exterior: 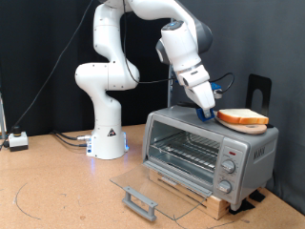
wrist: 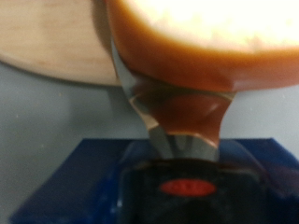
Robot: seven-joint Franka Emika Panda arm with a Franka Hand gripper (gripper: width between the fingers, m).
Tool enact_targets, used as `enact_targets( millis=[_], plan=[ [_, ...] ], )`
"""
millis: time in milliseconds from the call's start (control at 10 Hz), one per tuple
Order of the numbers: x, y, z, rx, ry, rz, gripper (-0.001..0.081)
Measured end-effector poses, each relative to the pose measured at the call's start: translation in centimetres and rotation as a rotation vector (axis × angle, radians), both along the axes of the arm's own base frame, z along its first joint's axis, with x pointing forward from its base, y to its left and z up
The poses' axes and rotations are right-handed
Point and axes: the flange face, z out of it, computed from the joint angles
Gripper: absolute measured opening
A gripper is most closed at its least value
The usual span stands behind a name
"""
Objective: Make a piece of toast with the oven
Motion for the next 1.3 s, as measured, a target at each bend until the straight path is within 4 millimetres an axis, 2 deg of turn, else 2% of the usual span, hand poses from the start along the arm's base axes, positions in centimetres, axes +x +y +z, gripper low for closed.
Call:
enact_targets(
  millis=[400, 800, 1300],
  plan=[
    [0.8, 0.1, 0.0, 0.040, -0.066, -0.091, 0.0395],
    [1.3, -1.9, 0.0, 0.119, -0.130, -0.107, 0.0395],
    [1.5, -3.4, -0.3, 0.092, -0.116, -0.083, 0.0395]
  ],
)
